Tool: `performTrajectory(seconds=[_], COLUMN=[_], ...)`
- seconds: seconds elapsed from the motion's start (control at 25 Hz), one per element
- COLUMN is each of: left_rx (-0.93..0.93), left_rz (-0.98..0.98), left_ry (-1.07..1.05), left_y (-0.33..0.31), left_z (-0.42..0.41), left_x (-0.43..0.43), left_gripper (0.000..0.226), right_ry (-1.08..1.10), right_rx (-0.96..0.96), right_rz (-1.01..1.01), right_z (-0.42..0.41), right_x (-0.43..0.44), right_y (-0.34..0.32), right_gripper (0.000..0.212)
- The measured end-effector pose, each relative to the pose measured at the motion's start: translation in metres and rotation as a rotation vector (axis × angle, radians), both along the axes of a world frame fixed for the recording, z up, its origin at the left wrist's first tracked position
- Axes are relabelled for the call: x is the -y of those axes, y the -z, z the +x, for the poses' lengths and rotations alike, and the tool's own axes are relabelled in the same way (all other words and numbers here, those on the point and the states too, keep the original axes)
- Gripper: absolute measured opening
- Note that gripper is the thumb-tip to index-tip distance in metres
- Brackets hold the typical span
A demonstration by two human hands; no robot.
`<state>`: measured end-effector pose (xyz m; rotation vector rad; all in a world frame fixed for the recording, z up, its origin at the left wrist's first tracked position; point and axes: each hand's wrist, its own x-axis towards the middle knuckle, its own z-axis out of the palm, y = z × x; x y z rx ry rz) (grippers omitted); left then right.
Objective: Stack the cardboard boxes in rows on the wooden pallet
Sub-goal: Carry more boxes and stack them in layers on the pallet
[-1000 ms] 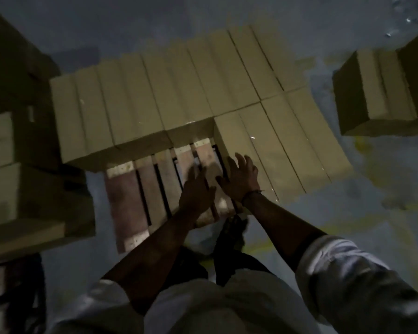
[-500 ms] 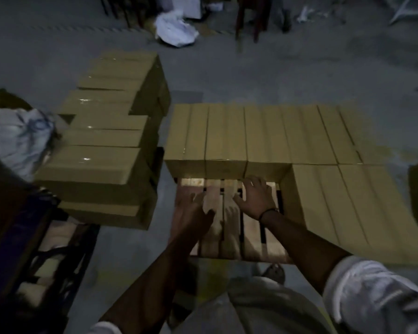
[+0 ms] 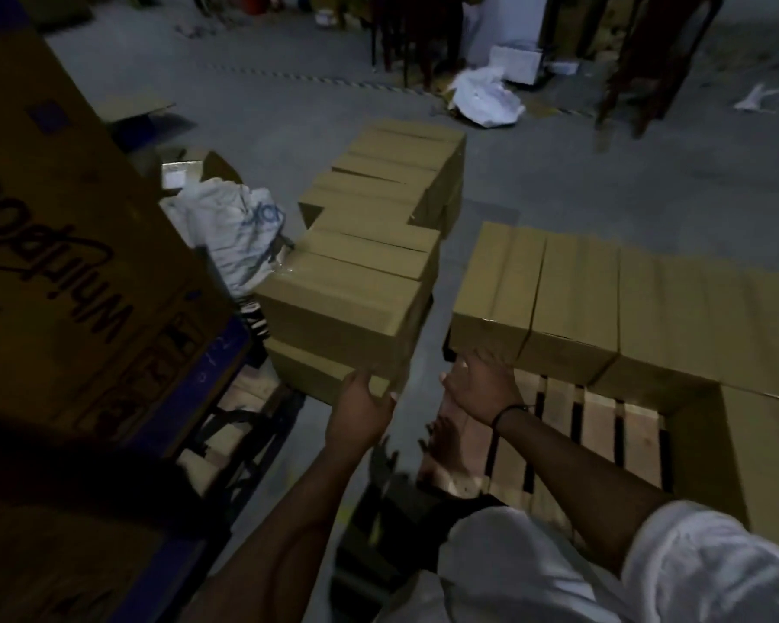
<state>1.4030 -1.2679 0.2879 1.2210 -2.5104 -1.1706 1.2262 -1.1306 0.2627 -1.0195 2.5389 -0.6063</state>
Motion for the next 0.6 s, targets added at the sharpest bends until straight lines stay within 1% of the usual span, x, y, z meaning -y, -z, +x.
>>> performTrajectory(seconds=[0.2, 0.32, 0.48, 0.6], left_rx=[0.007, 0.031, 0.064, 0.104], left_rz=[0.037, 0.052, 0.026, 0.090], left_ry=[-0.059, -0.077, 0.009, 0.040], left_y=[0.005, 0.015, 0.026, 0.035], left_z=[0.013, 0.006, -0.014, -0.028], left_x=[0.060, 0.113, 0.192, 0.244], left_gripper=[0.061, 0.064, 0.065, 0.063], right_ry=[-0.065, -0.052, -0.023, 0.033], right_rx=[0.023, 0.031, 0.061, 0.107], right_rz=[0.033, 0.058, 0.078, 0.121], right_z=[0.003, -0.005, -0.021, -0.036], right_x=[0.070, 0.125, 0.211, 0.270], right_y=[0.016, 0.032, 0.053, 0.058], right_gripper=[0.062, 0.064, 0.062, 0.062])
